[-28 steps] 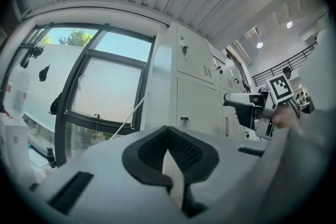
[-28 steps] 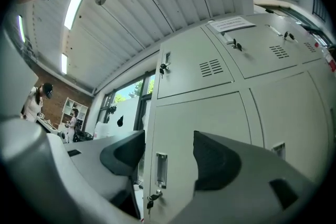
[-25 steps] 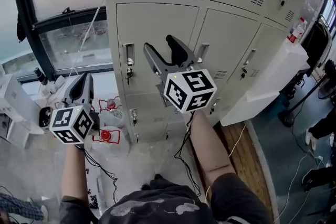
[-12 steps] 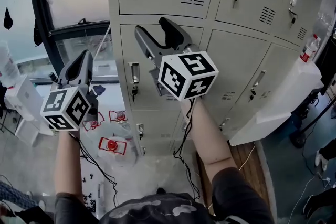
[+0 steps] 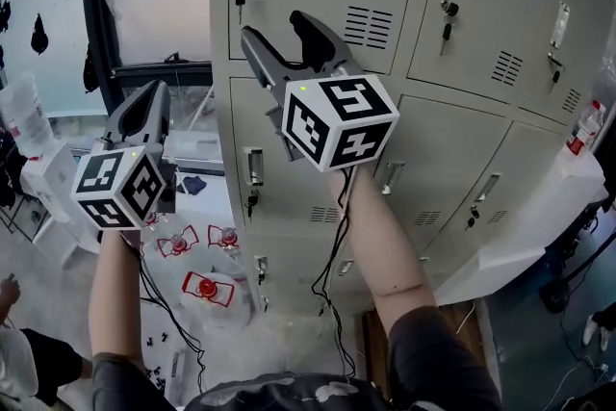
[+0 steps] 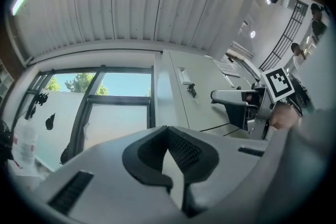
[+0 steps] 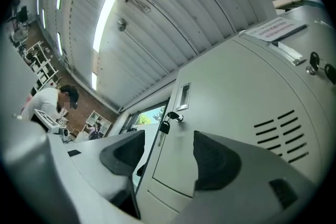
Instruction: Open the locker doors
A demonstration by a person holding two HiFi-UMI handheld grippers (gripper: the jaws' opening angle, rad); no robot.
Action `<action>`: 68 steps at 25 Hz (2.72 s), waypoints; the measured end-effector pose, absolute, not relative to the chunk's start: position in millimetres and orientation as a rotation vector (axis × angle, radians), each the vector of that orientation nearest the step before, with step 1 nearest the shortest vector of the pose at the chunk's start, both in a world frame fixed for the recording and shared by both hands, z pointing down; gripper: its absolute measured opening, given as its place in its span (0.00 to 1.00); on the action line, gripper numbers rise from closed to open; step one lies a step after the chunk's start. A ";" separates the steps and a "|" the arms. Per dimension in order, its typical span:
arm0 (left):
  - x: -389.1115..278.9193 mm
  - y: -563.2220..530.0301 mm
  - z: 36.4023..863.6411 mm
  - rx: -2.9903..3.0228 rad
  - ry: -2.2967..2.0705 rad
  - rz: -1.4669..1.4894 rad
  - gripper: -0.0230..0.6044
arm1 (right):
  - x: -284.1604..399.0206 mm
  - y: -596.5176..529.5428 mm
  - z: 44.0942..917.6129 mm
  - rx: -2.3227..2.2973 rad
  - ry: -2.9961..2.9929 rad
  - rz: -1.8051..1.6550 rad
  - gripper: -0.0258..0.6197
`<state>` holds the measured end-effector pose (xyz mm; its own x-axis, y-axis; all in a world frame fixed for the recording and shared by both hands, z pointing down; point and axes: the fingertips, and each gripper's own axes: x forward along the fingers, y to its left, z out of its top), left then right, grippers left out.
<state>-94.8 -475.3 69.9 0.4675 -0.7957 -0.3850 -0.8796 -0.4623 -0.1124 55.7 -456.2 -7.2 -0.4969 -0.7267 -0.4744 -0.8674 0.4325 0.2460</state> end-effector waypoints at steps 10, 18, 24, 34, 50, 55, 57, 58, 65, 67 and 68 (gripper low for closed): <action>-97.6 -499.5 38.4 -2.466 1.350 0.431 0.05 | 42.2 -448.5 -64.4 -1.356 2.333 0.794 0.48; -105.2 -517.8 27.0 -2.520 1.276 0.410 0.05 | 20.3 -467.6 -101.2 -1.486 2.326 0.845 0.48; -105.9 -522.1 29.6 -2.540 1.217 0.377 0.05 | 2.0 -482.4 -118.7 -1.559 2.318 0.900 0.48; -115.9 -517.7 22.0 -2.536 1.146 0.411 0.05 | -2.6 -512.6 -125.4 -1.712 2.322 0.814 0.48; -135.3 -532.2 45.8 -2.613 1.151 0.480 0.05 | -6.9 -521.5 -129.1 -1.914 2.115 0.767 0.48; -145.9 -529.6 46.4 -2.624 1.147 0.504 0.05 | -8.0 -515.7 -130.1 -1.909 2.118 0.728 0.48; -150.8 -527.3 46.9 -2.636 1.142 0.520 0.05 | -10.5 -509.6 -128.6 -1.912 2.117 0.739 0.48; -152.4 -526.4 46.6 -2.642 1.138 0.529 0.05 | -11.1 -506.3 -127.9 -1.919 2.113 0.747 0.48; -148.8 -518.3 46.3 -2.674 1.093 0.546 0.05 | -5.8 -486.1 -129.5 -2.024 2.002 0.802 0.37; -146.6 -515.1 47.2 -2.680 1.076 0.546 0.05 | -6.0 -482.9 -129.0 -2.056 1.982 0.820 0.36; -145.8 -513.8 47.6 -2.683 1.070 0.546 0.05 | -5.4 -481.4 -128.9 -2.075 1.968 0.827 0.35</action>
<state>-145.8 -513.8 47.6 0.6696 -0.6202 -0.4086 -0.6946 -0.7177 -0.0491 -5.4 -481.4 -128.9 -0.0214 -0.8699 -0.4929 -0.9607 -0.1185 0.2508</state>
